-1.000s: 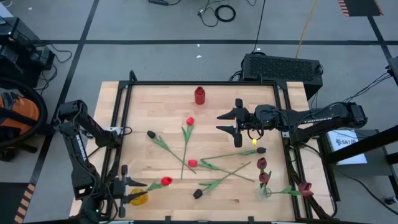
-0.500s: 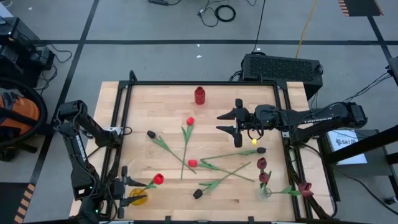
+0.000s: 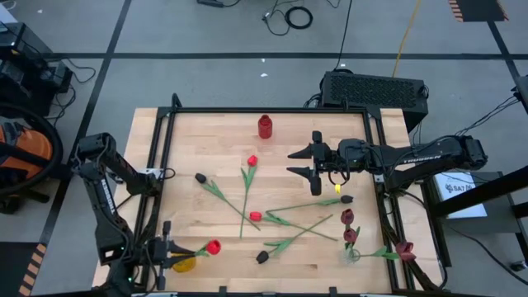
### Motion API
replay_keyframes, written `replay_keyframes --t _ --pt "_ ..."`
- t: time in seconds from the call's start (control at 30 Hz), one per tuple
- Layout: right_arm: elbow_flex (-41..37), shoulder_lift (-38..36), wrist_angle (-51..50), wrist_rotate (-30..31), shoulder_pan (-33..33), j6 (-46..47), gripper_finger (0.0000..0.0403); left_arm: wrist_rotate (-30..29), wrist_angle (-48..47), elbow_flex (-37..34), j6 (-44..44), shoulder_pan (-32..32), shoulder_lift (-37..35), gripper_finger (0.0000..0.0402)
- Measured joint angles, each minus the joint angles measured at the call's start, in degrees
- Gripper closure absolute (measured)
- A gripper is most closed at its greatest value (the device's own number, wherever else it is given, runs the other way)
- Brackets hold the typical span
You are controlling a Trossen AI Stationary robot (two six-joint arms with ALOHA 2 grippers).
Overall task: Sort flowers into vase by color
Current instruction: Put the top right red flower into the yellow vase
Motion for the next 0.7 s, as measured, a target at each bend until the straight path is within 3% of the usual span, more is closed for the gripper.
replay_keyframes --t 0.3,0.7 --pt "0.0 0.0 0.02 0.0 0.0 0.0 0.0222 -6.81 0.29 0.02 1.59 -2.55 -1.05 0.0397" --pt "0.0 0.0 0.02 0.0 0.0 0.0 0.0222 -1.54 -1.54 0.04 0.39 -4.64 -1.2 0.0396"
